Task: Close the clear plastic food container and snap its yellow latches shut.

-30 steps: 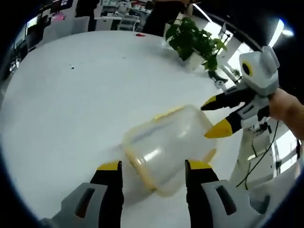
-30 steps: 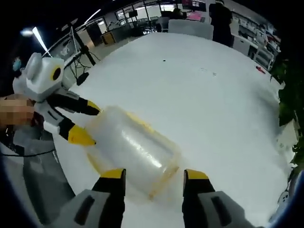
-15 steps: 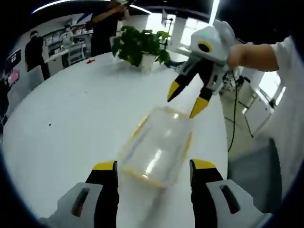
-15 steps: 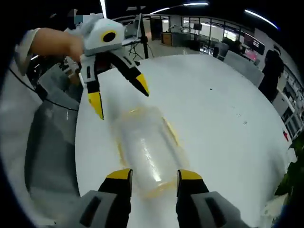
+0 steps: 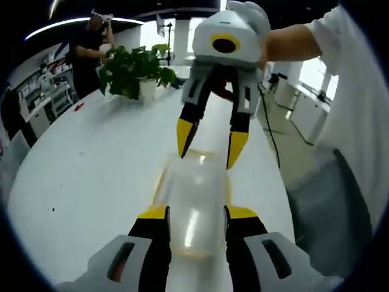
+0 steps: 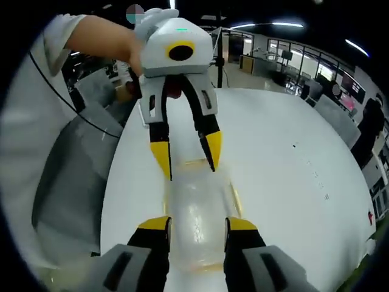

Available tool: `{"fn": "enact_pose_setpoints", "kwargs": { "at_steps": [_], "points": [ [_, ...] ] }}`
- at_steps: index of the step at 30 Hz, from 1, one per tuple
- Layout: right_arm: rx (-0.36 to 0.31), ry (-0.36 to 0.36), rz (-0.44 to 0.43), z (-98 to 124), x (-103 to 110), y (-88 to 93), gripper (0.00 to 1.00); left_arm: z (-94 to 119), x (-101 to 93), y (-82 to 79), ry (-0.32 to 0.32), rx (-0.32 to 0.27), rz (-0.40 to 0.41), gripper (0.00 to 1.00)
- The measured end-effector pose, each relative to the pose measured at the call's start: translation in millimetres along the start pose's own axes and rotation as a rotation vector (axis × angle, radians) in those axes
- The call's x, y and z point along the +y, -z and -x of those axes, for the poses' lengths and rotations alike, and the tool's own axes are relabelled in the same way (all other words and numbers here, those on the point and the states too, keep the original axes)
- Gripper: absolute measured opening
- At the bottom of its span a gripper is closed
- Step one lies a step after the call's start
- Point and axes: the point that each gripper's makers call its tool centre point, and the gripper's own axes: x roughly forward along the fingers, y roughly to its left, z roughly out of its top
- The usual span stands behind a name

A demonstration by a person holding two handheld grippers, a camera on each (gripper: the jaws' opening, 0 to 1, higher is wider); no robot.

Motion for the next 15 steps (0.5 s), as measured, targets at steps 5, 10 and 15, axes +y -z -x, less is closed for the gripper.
{"fn": "enact_pose_setpoints", "kwargs": {
  "at_steps": [5, 10, 15],
  "points": [
    [0.012, -0.015, 0.009, -10, -2, -0.6, 0.32, -14, -3.8, 1.0, 0.016, 0.024, -0.045, 0.22],
    [0.019, -0.031, 0.026, -17, -3, -1.1, 0.32, -25, -8.4, 7.9, 0.035, 0.048, -0.05, 0.23],
    [0.04, -0.031, 0.035, -24, -9, 1.8, 0.32, -28, -15.2, 13.7, 0.048, 0.069, -0.066, 0.23]
  ]
}}
